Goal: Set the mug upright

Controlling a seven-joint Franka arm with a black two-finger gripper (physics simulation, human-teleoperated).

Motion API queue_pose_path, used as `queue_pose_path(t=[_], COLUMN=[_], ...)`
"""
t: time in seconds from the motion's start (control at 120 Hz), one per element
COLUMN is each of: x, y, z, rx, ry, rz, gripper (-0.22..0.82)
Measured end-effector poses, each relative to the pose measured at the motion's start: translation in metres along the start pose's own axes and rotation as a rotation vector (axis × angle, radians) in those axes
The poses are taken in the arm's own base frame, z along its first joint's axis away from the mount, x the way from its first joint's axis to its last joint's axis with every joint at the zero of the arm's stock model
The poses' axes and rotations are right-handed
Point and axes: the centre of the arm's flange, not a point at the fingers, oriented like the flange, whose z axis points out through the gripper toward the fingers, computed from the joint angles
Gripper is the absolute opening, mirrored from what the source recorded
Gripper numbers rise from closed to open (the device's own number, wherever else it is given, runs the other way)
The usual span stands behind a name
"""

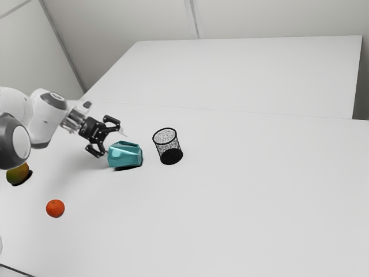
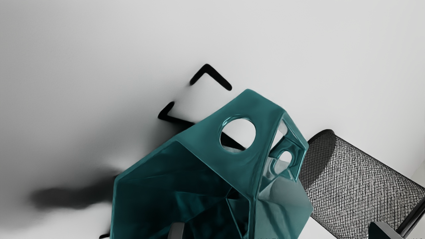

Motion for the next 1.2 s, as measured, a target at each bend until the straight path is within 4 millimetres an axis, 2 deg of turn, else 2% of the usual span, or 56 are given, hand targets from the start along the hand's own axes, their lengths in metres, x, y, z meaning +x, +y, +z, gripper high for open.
queue_pose_path(t=[0.108, 0.283, 0.417, 0.533, 0.725, 0.825, 0.908, 1.042, 1.1, 1.2], x=[0.002, 0.001, -0.002, -0.005, -0.006, -0.009, -0.026, -0.068, -0.089, -0.128], y=[0.002, 0.007, 0.024, 0.042, 0.047, 0.052, 0.075, 0.118, 0.127, 0.128], z=[0.008, 0.008, 0.008, 0.012, 0.018, 0.014, 0.003, -0.016, -0.014, 0.005], rx=[-0.016, -0.012, -0.012, -0.015, -0.013, 0.004, 0.083, 0.313, 0.415, 0.552], ry=[-0.003, 0.004, 0.007, 0.003, 0.006, 0.018, 0.03, 0.053, 0.059, 0.077], rz=[0.001, 0.018, 0.051, 0.083, 0.09, 0.104, 0.173, 0.328, 0.378, 0.434], gripper=[0.58, 0.15, -0.03, -0.11, -0.15, -0.16, -0.17, -0.17, -0.18, -0.18])
